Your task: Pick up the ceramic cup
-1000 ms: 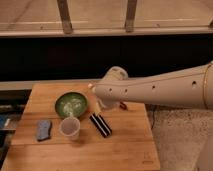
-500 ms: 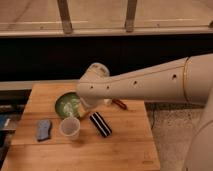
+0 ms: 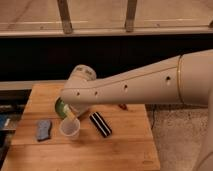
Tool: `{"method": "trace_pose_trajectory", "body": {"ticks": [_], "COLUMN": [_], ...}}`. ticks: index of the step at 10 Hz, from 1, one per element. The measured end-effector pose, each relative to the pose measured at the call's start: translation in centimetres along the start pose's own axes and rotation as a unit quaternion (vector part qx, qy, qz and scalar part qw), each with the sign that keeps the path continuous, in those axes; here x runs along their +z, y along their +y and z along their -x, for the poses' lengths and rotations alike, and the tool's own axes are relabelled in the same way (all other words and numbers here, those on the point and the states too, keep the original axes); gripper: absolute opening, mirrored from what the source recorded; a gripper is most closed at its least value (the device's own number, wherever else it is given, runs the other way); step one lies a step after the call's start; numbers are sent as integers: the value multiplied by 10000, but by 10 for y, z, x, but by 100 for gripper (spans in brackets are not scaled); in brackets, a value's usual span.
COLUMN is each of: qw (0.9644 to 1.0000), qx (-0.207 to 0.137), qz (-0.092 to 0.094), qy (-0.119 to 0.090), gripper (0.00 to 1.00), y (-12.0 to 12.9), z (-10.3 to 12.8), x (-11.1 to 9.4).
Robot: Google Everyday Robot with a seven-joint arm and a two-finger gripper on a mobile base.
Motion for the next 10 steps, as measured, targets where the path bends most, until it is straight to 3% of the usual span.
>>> {"method": "trace_pose_trajectory", "body": {"ticks": [2,5,7,10], "qw": [10000,9989,9975,9952], "qx": [42,275,428,527], "qz": [39,207,319,505], "qy": [74,303,468,654], "gripper": [64,64,64,62], "y": [-2,-15,-22,-17], "z": [-4,-10,-11,-12], "x": [21,76,101,115]}}
